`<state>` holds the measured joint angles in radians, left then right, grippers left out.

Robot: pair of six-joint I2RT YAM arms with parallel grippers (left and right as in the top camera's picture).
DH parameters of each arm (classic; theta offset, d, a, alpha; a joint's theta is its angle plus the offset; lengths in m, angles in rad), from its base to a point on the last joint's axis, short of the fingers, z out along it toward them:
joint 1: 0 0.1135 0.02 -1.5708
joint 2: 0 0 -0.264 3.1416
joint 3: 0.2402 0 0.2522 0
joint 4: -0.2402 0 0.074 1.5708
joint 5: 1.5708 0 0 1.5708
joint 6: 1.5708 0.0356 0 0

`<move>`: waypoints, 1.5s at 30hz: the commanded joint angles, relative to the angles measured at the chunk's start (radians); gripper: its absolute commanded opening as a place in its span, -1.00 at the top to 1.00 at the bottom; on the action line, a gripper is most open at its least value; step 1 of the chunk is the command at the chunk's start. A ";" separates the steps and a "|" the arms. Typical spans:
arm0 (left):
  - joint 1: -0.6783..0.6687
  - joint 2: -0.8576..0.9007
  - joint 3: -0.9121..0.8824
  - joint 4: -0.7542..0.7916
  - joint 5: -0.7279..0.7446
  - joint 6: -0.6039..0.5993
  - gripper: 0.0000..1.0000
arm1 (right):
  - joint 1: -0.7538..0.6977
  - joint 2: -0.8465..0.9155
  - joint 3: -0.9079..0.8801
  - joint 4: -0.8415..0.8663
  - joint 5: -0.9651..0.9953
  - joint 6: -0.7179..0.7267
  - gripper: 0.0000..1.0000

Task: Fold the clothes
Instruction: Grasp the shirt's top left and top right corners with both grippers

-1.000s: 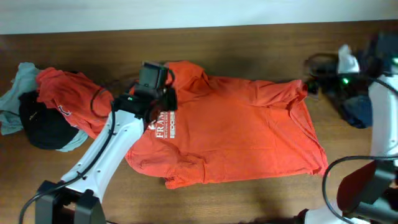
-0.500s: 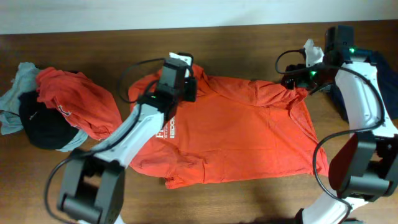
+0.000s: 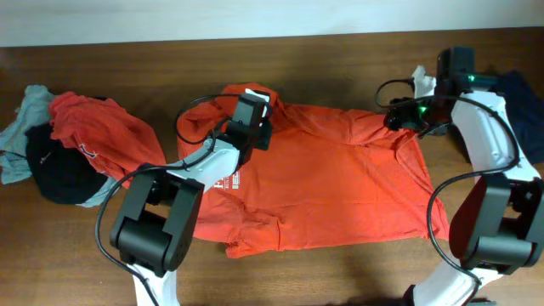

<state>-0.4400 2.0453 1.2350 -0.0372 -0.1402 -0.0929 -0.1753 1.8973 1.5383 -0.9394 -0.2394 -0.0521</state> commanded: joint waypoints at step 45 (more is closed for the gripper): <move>0.072 0.086 0.005 0.121 -0.081 -0.079 0.21 | 0.005 0.093 -0.069 0.175 0.005 0.061 -0.73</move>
<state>-0.3679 2.1193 1.2358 0.0689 -0.2253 -0.1566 -0.1753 1.9762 1.4750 -0.7719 -0.2401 0.0010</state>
